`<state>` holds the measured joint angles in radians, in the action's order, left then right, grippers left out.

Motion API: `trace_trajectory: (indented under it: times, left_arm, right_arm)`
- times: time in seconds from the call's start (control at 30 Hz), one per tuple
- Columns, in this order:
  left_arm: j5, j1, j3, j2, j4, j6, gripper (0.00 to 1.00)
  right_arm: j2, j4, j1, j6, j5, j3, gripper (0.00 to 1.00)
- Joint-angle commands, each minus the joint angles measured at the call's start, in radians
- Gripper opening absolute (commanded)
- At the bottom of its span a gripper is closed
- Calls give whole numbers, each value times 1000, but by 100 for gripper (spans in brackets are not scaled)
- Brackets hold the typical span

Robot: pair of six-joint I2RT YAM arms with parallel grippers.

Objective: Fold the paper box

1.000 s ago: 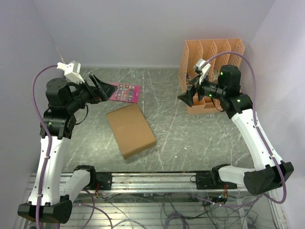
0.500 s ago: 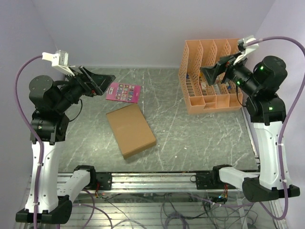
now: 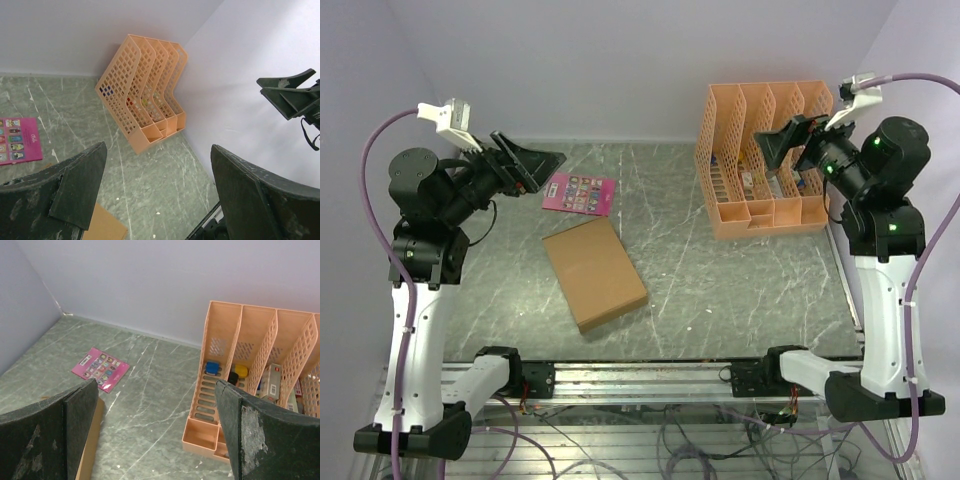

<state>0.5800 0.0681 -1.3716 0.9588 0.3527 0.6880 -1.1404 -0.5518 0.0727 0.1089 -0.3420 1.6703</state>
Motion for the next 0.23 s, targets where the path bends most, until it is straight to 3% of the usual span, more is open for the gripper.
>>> trace_trajectory:
  times: [0.0, 0.2]
  left_arm:
    - [34, -7, -4, -1, -13, -10, 95]
    - [41, -7, 28, -15, -17, -12, 95]
  right_arm:
    - [21, -5, -25, 1, -32, -14, 100]
    - [32, -3, -43, 0, -73, -34, 100]
